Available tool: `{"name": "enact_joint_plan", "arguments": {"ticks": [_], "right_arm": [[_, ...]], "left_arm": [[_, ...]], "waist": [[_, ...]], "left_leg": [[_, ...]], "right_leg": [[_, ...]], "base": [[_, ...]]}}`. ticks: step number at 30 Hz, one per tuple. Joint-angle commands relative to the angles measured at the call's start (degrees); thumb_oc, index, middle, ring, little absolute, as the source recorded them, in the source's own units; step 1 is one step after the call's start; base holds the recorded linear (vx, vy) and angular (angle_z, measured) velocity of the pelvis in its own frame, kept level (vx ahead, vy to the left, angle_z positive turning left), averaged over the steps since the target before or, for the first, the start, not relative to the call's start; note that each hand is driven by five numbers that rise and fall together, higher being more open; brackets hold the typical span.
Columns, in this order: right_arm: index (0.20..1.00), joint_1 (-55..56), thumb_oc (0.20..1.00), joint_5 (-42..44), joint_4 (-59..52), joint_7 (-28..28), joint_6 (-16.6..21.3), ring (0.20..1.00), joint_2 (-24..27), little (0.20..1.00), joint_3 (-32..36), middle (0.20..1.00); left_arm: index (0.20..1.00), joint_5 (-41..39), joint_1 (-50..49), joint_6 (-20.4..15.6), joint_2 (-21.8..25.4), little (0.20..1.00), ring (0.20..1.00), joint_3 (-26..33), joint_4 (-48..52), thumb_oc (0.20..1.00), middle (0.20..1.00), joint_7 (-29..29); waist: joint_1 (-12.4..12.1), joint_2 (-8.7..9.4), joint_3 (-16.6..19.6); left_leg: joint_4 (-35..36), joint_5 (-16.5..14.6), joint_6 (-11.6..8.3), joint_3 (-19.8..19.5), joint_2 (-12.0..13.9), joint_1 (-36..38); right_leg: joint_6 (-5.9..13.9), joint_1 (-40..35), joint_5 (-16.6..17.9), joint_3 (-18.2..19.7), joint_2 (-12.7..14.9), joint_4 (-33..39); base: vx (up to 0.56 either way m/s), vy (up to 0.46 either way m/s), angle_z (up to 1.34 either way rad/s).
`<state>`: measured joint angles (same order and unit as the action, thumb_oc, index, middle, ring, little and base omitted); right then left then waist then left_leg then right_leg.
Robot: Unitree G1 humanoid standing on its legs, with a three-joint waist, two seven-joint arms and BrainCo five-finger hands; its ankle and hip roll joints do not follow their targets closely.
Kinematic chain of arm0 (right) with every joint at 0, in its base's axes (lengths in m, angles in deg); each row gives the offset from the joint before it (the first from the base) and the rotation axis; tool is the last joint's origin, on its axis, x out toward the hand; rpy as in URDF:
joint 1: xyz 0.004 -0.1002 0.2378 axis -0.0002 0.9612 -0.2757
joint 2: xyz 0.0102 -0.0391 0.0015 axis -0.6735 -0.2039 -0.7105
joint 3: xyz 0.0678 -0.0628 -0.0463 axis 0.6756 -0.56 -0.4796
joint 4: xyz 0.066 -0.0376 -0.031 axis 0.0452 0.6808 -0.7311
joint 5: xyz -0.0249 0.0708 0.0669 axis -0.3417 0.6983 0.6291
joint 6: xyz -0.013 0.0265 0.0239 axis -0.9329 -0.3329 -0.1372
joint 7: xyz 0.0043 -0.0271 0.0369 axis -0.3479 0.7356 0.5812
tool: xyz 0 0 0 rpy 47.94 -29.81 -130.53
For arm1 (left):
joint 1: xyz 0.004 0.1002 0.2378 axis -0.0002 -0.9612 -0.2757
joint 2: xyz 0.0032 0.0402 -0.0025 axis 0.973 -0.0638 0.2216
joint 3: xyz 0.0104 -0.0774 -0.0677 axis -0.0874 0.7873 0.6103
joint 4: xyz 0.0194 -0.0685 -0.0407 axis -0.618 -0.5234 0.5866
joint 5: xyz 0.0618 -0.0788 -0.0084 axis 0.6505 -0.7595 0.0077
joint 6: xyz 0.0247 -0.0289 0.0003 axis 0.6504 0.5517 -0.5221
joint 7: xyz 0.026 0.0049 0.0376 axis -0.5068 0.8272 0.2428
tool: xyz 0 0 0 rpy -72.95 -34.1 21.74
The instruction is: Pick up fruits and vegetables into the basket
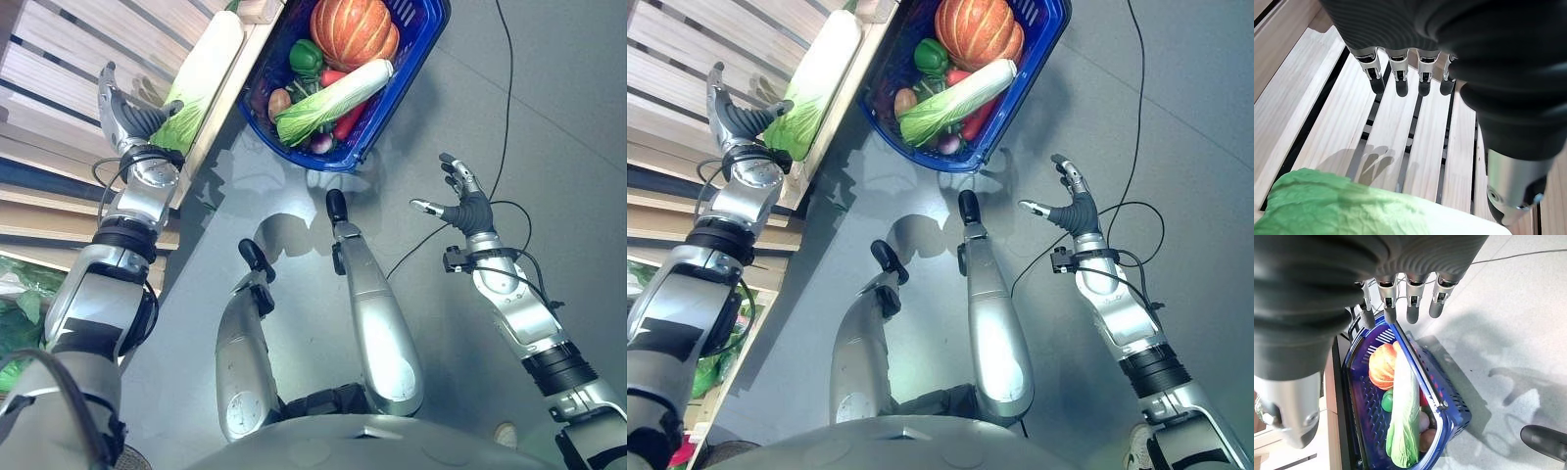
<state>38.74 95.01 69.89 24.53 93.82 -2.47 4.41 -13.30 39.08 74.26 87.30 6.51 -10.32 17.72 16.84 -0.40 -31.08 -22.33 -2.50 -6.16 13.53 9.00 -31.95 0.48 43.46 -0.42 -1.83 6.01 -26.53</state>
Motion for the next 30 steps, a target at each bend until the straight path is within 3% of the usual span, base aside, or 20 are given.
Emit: {"name": "enact_joint_plan", "arguments": {"ticks": [1,12,20,30], "right_arm": [[1.000,-0.7,1.000,2.4,-0.7,0.5,1.6,1.000,-0.4,1.000,0.2,1.000],[1.000,-2.5,1.000,3.9,-0.7,1.1,0.0,1.000,0.9,1.000,-0.1,1.000],[1.000,-2.1,1.000,4.0,-0.6,1.2,0.5,1.000,1.7,1.000,0.2,1.000],[1.000,-1.9,1.000,4.1,-1.7,0.4,-0.3,1.000,2.4,1.000,0.7,1.000]], "left_arm": [[1.000,2.5,2.8,2.5,4.3,1.000,1.000,0.3,-2.9,1.000,1.000,2.8],[1.000,6.0,7.5,11.7,4.8,1.000,1.000,-5.0,-8.1,1.000,1.000,1.2],[1.000,6.9,7.3,14.5,4.3,1.000,1.000,-6.9,-10.2,1.000,1.000,-0.7],[1.000,4.2,7.0,14.5,3.3,1.000,1.000,-6.5,-11.4,1.000,1.000,-1.3]], "waist": [[0.6,2.50,1.3],[2.1,1.85,1.3],[2.9,1.05,1.3],[3.6,0.53,1.3]], "left_leg": [[-5.4,-6.2,1.87,1.9,0.5,-3.3],[-6.1,-6.4,1.39,2.9,0.6,-5.4],[-5.7,-6.2,0.84,3.6,0.7,-6.1],[-5.1,-5.8,0.34,3.9,0.6,-7.2]], "right_leg": [[3.64,0.0,-6.0,0.0,-0.3,-2.7],[3.33,2.9,-6.2,0.8,-0.6,-3.7],[3.26,4.6,-6.2,1.3,-0.8,-4.0],[2.86,7.0,-6.1,1.5,-0.9,-4.4]], "base": [[0.00,0.000,0.00],[0.00,0.004,-0.05],[0.00,0.006,-0.03],[0.00,0.010,-0.05]]}}
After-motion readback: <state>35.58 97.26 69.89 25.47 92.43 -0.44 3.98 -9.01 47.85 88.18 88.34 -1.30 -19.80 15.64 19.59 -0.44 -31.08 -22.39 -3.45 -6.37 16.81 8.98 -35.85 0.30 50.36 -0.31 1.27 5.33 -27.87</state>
